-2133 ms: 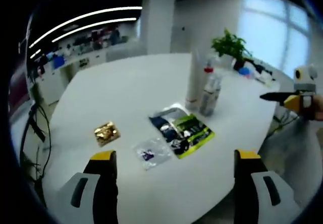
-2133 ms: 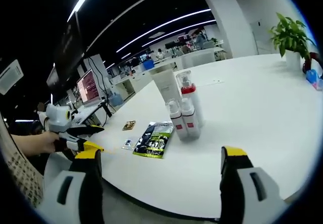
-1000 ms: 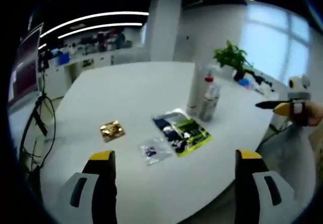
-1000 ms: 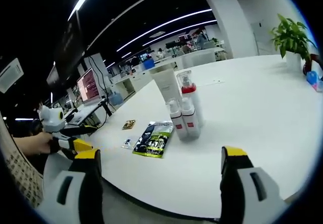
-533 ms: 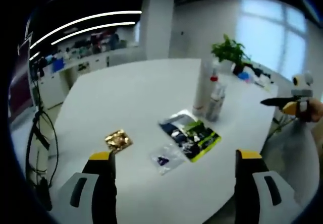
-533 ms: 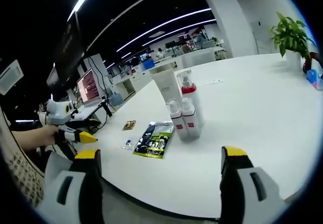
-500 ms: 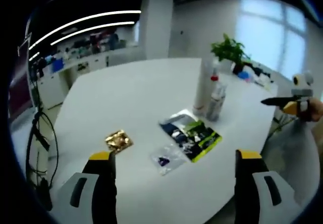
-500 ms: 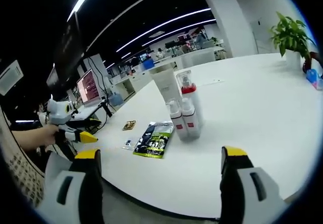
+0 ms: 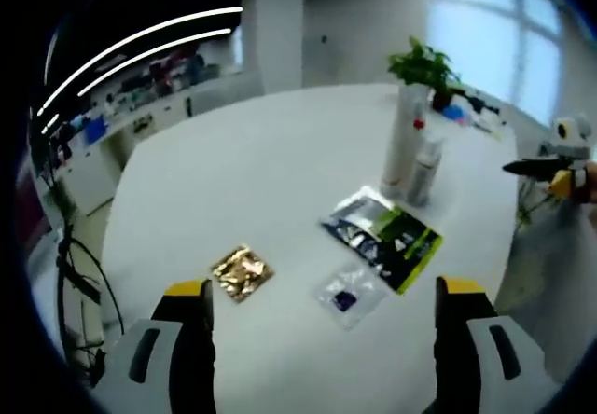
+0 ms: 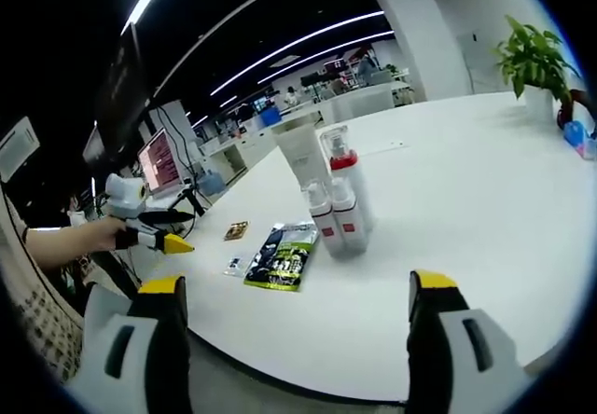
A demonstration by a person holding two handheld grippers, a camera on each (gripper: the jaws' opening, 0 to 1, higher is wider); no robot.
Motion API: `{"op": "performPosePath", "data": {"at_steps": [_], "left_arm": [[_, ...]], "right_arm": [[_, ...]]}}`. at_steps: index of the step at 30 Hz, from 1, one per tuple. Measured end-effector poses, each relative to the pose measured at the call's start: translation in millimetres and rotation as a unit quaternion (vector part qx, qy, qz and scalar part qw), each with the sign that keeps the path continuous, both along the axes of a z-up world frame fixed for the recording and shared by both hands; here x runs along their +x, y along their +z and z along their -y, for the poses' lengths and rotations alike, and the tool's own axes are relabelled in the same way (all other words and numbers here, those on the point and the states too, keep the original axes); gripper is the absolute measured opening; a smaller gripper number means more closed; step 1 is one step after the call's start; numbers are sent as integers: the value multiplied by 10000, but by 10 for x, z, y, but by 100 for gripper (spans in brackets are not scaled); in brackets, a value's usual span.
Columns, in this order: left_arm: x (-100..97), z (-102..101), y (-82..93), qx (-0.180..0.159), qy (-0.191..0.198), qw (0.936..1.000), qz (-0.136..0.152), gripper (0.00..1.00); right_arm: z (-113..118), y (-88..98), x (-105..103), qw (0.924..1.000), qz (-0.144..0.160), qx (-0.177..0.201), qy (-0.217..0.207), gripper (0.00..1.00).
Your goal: Arrange the skincare products in the storage area until every visible bottle or jar stands upright without overlapping.
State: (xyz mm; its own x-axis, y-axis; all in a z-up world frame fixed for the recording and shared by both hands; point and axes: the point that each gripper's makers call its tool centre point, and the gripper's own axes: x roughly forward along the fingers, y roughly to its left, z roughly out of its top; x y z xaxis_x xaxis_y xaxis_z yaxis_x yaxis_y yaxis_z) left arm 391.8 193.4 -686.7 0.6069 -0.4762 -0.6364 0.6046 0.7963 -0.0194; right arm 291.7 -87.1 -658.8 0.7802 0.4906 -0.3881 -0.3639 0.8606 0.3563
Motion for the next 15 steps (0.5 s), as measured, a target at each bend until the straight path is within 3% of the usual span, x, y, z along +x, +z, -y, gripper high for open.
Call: {"op": "performPosePath", "data": {"at_steps": [15], "left_arm": [[384, -145, -282, 556, -498, 9966, -353, 94]], "right_arm": [[65, -10, 19, 9998, -46, 45, -192, 98]]}}
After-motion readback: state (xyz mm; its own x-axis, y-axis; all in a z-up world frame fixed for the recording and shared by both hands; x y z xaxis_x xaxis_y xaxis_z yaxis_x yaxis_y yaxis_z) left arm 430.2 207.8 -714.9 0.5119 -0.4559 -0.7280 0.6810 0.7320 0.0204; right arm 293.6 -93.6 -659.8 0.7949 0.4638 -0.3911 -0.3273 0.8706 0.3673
